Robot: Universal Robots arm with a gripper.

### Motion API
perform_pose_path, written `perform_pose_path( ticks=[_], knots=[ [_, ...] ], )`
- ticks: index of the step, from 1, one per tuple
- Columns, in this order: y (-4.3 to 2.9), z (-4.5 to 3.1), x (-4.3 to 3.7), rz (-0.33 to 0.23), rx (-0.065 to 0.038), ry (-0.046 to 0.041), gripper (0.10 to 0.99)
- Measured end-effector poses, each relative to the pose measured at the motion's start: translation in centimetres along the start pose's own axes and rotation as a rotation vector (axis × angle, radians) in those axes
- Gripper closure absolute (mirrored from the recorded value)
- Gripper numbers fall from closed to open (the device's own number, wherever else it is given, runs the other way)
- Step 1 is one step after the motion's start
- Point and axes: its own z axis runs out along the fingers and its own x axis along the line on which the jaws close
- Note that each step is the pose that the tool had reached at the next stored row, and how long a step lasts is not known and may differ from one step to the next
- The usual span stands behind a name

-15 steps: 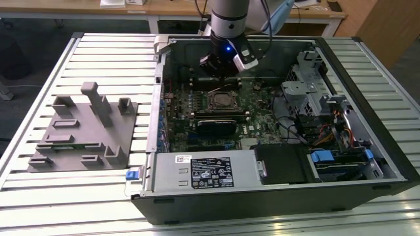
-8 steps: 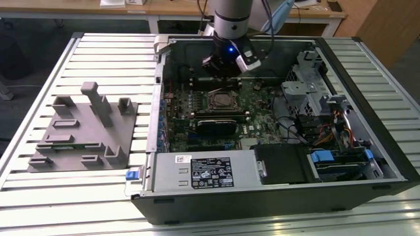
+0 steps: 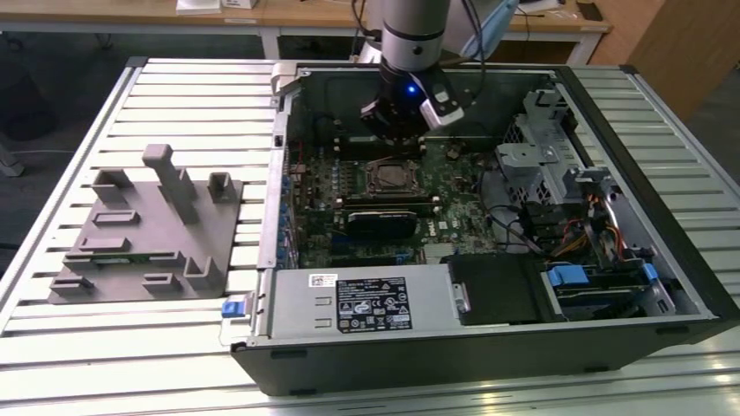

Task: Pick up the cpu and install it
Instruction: 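Install the first cpu locking lever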

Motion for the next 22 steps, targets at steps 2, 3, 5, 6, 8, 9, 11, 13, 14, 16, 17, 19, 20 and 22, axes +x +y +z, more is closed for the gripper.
perform_pose_path(
  ticks=[2,3,5,6,8,9,11,13,14,16,17,19,20,22],
  knots=[
    [-0.01,0.13,-0.13,0.000,0.000,0.0001,0.980],
    [-0.01,0.18,-0.19,0.000,0.000,0.0001,0.980],
    [-0.02,0.31,-0.24,0.000,0.000,0.0001,0.980],
    [-0.02,0.38,-0.25,0.000,0.000,0.0001,0.980],
    [-0.03,0.54,-0.26,0.000,0.000,0.0001,0.980],
    [-0.03,0.61,-0.26,0.000,0.000,0.0001,0.980],
    [-0.04,0.73,-0.28,0.000,0.000,0.0001,0.980],
    [-0.05,0.87,-0.28,0.000,0.000,0.0001,0.980],
    [-0.05,0.95,-0.29,0.000,0.000,0.0001,0.980],
    [-0.06,1.08,-0.30,0.000,0.000,0.0002,0.980],
    [-0.06,1.11,-0.30,0.000,0.000,0.0002,0.980],
    [-0.07,1.10,-0.32,0.000,0.000,0.0003,0.980],
    [-0.06,1.11,-0.33,0.000,0.000,0.0002,0.980],
    [-0.06,1.07,-0.33,0.000,0.000,0.0001,0.980]
  ],
)
